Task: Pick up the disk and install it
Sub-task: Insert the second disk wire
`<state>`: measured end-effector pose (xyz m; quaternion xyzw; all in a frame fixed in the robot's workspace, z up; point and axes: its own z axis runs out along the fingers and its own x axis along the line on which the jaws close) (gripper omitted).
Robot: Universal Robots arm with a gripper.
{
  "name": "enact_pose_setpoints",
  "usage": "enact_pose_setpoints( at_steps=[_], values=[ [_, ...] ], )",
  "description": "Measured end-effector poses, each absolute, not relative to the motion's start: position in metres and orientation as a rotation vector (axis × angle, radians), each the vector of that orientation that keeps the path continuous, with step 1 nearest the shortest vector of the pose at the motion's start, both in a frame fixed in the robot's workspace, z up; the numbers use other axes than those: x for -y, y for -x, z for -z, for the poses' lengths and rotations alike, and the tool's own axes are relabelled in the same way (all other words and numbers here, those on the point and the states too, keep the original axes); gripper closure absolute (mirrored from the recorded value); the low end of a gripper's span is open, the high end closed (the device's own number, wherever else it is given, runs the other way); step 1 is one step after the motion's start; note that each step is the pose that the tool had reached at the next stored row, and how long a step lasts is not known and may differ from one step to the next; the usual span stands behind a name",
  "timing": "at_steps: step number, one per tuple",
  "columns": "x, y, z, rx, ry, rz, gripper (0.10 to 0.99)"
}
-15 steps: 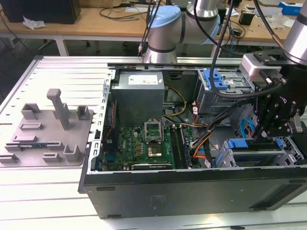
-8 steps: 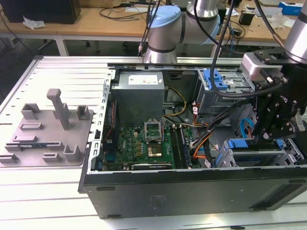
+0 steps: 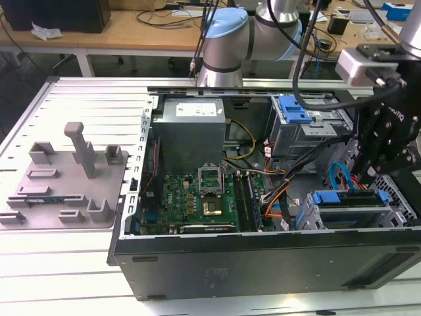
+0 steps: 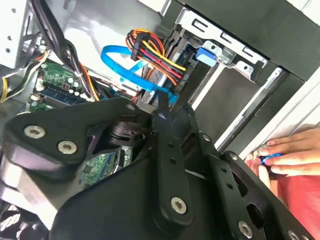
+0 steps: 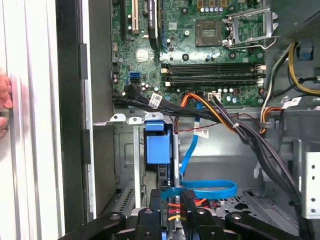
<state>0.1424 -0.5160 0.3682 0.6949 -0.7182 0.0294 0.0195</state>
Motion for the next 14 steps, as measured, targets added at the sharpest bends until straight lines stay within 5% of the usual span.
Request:
enact_pose_setpoints(
  at_steps=[2, 4, 14],
  values=[
    [0.5097, -0.1416, -0.3759, 2.227, -2.154, -0.097, 0.933],
    [0.5081, -0.1410, -0.3781, 2.226, -2.154, -0.100, 0.980],
    [0.5080, -0.1400, -0.3791, 2.228, -2.155, -0.103, 0.980]
  ],
)
